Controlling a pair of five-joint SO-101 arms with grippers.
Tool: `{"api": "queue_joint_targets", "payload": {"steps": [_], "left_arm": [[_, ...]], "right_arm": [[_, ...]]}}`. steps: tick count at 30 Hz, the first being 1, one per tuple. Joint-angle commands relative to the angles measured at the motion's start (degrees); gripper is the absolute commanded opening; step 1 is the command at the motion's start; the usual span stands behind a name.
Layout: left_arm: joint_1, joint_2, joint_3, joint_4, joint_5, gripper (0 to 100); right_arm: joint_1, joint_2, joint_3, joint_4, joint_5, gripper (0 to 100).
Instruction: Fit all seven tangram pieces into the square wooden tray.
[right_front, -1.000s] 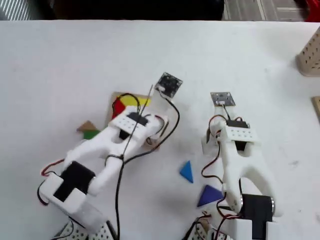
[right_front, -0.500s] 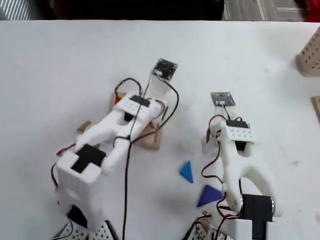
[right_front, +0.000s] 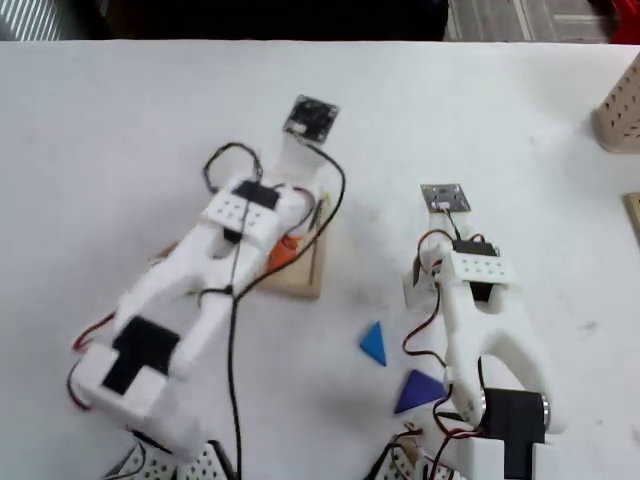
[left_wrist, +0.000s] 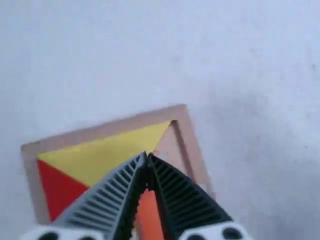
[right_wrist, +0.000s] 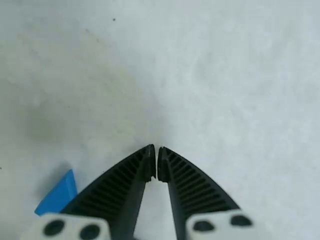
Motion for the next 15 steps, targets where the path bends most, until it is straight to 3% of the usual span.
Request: {"api": "queue_joint_targets", "payload": {"steps": [1, 5, 9, 15], "left_arm": [[-4.5, -15.2, 13.5, 1.4, 0.3, 2], [-7.8, -23.7, 27.6, -0.1, 0.1, 2], [-7.7, -26.9, 38.2, -8.2, -4.2, 2], [-7.4, -18.3, 33.2, -10.7, -3.8, 2]], "right_arm": [[-0.3, -2.4, -0.4, -0.7, 0.8, 2.5], [-0.4, -2.3, -0.4, -0.7, 0.8, 2.5], [-0.6, -2.3, -0.4, -0.7, 0.8, 2.5], [-0.3, -2.3, -0.4, -0.6, 0.8, 2.5]]}}
